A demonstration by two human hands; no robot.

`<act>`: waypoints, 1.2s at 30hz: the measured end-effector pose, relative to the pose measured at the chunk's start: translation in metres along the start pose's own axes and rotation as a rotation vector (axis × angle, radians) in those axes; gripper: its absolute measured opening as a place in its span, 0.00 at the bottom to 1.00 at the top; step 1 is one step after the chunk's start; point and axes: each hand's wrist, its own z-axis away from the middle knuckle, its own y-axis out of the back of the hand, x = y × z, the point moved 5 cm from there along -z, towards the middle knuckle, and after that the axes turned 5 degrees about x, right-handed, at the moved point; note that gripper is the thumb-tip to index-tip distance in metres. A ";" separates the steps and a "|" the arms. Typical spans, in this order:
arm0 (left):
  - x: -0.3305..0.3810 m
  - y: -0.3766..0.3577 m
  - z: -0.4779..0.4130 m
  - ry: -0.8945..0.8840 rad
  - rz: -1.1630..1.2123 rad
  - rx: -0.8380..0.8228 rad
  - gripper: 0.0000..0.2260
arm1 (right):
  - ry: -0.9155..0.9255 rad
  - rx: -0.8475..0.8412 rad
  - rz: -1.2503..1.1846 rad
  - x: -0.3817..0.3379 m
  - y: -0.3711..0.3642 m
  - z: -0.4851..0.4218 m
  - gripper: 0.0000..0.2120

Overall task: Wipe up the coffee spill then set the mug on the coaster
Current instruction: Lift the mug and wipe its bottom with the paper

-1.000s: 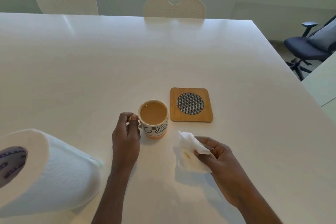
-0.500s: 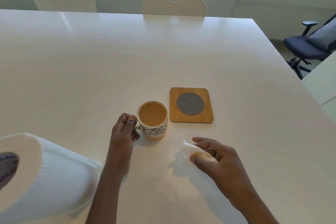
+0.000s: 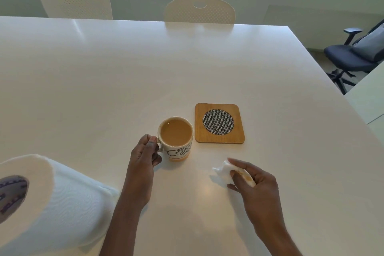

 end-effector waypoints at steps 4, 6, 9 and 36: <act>0.014 0.000 0.002 -0.010 0.002 0.049 0.13 | 0.407 0.181 0.345 -0.020 -0.001 0.005 0.21; 0.025 -0.001 0.002 -0.018 0.010 0.077 0.12 | 0.657 0.148 0.663 -0.022 -0.016 0.010 0.22; 0.043 -0.003 0.000 -0.040 0.041 0.108 0.12 | 0.645 0.027 0.946 -0.004 -0.036 0.018 0.30; 0.108 0.000 -0.003 -0.117 0.130 0.190 0.14 | 0.561 -0.485 0.942 0.003 -0.162 0.004 0.36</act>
